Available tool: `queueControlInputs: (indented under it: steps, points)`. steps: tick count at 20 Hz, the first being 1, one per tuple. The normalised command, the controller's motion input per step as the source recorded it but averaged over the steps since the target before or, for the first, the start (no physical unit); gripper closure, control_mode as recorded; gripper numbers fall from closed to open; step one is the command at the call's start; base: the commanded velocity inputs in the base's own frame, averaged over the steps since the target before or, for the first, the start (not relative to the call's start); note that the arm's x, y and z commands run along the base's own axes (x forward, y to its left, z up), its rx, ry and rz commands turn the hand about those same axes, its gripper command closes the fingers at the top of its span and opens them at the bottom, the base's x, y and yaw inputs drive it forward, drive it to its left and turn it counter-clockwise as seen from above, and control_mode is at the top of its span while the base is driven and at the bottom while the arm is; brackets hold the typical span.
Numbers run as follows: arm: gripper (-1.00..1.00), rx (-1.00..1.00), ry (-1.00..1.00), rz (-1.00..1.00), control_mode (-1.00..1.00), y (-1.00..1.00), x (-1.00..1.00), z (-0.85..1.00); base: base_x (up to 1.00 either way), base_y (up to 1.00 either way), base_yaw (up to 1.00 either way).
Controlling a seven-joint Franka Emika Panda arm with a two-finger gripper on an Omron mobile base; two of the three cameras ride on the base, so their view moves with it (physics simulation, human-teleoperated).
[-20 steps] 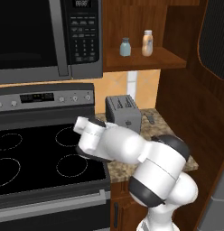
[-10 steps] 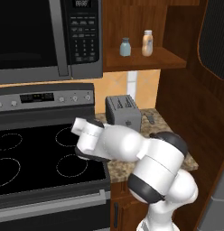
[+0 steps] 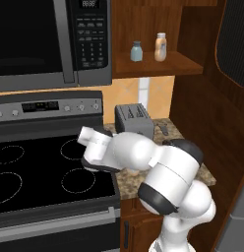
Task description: Put the shaker and condiment bottle from the counter next to their counterparts in the cabinet.
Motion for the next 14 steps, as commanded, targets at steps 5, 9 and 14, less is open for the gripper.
queueControlInputs:
  steps: [5, 9, 14]
  points:
    - [-1.0, 0.0, 0.0, 0.0, -1.0, 0.0, -0.03, -0.06, 0.0, 0.0, 0.0]
    - [-1.0, 0.0, 0.0, 0.0, -1.0, 0.0, 0.0, -0.27, 0.0, 0.0, 0.0]
    - [-1.0, 0.0, 0.0, 0.0, -1.0, 0.0, 0.0, -0.26, 0.0, 0.0, 0.0]
